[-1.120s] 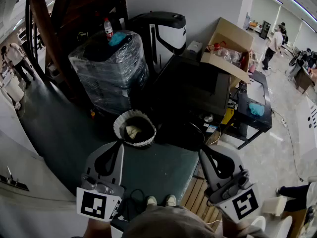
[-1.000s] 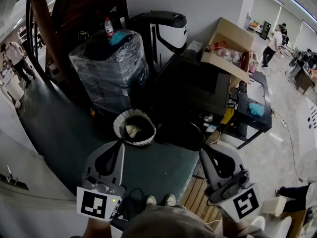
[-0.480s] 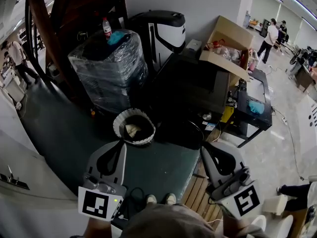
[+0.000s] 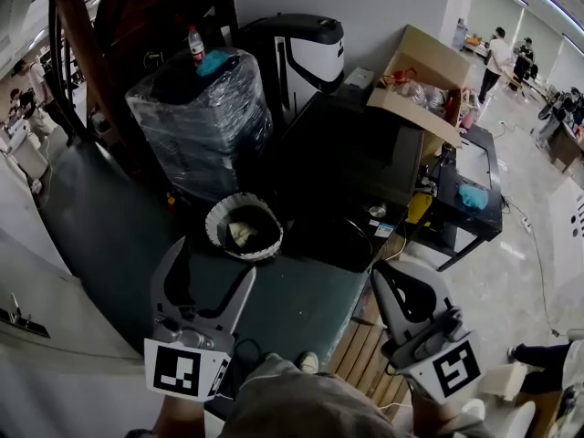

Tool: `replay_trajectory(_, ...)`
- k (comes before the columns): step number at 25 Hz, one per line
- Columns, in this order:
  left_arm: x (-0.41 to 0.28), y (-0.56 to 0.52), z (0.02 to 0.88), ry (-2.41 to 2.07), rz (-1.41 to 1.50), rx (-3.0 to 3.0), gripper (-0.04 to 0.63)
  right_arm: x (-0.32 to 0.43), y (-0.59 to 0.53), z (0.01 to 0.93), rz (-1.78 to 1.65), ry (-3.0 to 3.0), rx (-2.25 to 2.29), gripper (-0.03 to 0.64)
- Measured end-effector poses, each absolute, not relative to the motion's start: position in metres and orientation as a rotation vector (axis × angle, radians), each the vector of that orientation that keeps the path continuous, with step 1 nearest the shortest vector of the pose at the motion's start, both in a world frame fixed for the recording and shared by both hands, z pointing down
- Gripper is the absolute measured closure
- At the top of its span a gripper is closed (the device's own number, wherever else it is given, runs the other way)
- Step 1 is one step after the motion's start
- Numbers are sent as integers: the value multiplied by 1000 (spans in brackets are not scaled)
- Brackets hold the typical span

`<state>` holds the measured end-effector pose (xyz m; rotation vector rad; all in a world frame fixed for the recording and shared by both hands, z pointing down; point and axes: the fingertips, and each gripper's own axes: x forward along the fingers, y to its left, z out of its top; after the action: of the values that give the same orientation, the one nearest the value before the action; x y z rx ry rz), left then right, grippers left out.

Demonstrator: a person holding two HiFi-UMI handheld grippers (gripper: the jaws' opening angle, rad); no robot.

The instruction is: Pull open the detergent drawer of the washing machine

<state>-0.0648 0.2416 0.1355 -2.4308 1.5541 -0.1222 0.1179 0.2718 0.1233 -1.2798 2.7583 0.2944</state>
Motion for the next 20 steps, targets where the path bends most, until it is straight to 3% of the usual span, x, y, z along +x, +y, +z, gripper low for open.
replay_trajectory(20, -62, 182, 163, 1596, -127, -2485, 224, 126, 214, 143, 247, 2768, -1285, 586)
